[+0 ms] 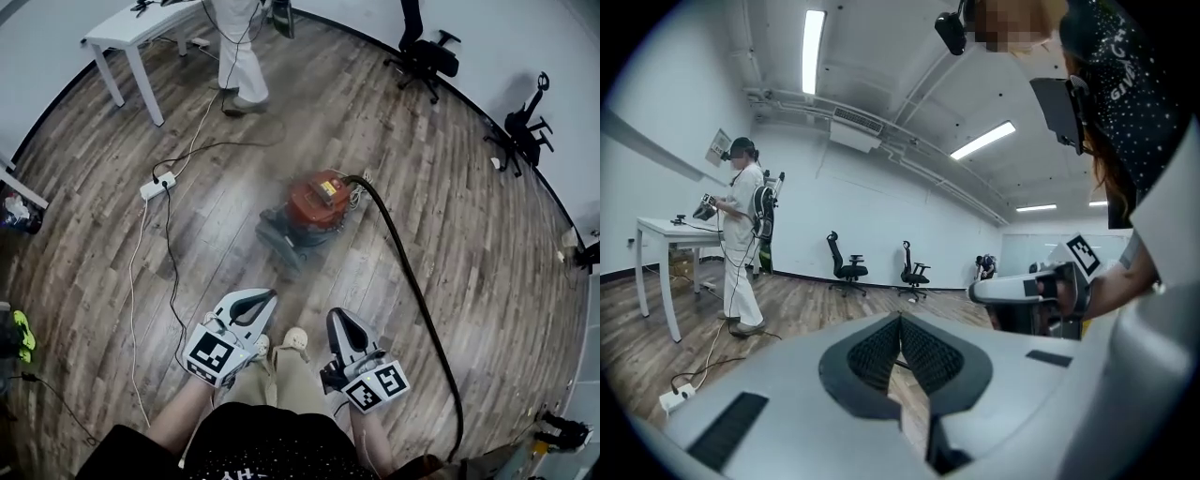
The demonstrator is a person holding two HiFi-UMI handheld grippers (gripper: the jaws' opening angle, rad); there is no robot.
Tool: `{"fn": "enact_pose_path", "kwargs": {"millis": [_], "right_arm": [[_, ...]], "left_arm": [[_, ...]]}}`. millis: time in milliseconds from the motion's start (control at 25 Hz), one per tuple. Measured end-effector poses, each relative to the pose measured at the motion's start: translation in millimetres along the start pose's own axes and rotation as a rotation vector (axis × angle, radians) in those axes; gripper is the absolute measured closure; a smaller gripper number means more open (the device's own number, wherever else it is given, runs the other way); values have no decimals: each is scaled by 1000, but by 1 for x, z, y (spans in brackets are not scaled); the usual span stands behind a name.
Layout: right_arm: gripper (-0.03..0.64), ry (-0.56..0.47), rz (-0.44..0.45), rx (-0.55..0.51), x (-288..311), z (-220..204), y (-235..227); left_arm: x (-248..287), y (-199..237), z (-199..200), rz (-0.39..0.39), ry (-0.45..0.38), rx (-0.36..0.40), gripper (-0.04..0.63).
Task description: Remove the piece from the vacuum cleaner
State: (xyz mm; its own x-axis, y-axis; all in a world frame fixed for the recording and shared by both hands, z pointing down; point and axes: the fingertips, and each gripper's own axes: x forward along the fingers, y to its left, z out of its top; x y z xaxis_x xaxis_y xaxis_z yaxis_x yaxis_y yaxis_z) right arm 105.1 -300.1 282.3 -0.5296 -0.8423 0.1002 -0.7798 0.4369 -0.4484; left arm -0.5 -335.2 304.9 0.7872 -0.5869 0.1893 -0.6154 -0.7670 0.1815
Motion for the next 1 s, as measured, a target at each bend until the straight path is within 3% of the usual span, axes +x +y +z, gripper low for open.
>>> {"fn": "enact_pose_path", "kwargs": {"millis": [280, 440, 600, 720, 760, 880, 1000], "right_arm": [[604, 2, -15, 67, 44, -13, -70], [604, -3, 5, 55, 67, -34, -112], [604, 13, 63, -67, 98, -80, -162], [598, 23, 61, -153, 119, -135, -212], [557, 20, 67, -155, 125, -155, -227], [437, 3, 124, -94, 140, -214, -265], [388, 51, 207, -145, 156, -275, -292]], "left_arm": [[51, 48, -11, 14, 11, -13, 586], [92, 66, -23, -53, -32, 0, 585], [138, 87, -85, -118, -11, 49, 584], [167, 117, -152, -105, -6, 74, 583], [176, 131, -176, -92, -4, 79, 558], [199, 172, -236, -43, -23, 67, 370], [217, 207, -284, 0, -36, 124, 220]]}}
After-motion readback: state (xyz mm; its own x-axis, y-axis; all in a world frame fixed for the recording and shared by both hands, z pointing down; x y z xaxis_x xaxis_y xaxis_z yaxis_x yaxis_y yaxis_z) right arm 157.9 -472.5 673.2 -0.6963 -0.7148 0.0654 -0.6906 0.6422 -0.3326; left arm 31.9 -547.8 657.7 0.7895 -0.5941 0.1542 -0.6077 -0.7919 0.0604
